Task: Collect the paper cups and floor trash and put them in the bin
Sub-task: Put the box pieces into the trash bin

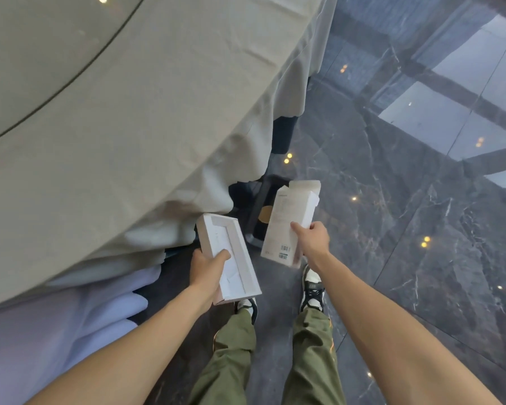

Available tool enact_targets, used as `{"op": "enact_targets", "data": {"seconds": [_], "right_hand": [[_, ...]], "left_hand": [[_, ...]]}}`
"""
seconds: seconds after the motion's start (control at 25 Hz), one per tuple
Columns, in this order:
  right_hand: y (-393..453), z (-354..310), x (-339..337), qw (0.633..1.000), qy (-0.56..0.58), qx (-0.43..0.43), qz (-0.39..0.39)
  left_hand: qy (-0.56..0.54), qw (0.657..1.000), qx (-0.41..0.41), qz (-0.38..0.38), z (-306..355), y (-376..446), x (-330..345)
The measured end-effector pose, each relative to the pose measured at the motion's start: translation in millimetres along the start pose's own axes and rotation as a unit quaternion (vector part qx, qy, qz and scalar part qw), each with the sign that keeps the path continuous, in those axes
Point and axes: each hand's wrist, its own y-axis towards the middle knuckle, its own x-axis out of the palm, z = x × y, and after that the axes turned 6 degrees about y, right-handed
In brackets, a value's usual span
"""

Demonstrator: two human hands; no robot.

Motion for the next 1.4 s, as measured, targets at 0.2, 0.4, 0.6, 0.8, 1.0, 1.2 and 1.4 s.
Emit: {"op": "enact_targets", "data": {"seconds": [0.2, 0.4, 0.6, 0.8, 1.0, 1.2, 1.4], "right_hand": [[37.1, 22.2, 17.5, 0.999, -0.049, 0.004, -0.010], [0.9, 32.7, 12.4, 0.992, -0.004, 0.069, -0.107], [15.1, 37.8, 19.9, 0.994, -0.064, 0.048, -0.074], [32.3, 18.8, 42.1, 0.996, -0.027, 0.006, -0.081], [52.3, 27.5, 61.3, 0.995, 0.009, 0.063, -0.071], [101.6, 27.3, 88.7, 0.992, 0.060, 0.105, -0.029], [125.1, 49.2, 97.9, 0.992, 0.049, 0.113, -0.021]], "left_hand": [[0.004, 0.999, 0.033, -0.022, 0.3, 18.8, 11.0], [0.000, 0.998, 0.035, -0.048, 8.8, 18.2, 33.1], [0.032, 0.998, 0.026, -0.054, 11.5, 27.4, 41.8], [0.040, 0.998, 0.026, -0.042, 6.1, 49.7, 35.3], [0.020, 0.999, 0.013, -0.035, 3.3, 65.0, 38.6], [0.011, 0.999, 0.026, -0.035, -4.4, 96.6, 40.3], [0.004, 0.999, 0.028, -0.026, -12.5, 111.7, 37.4]]}}
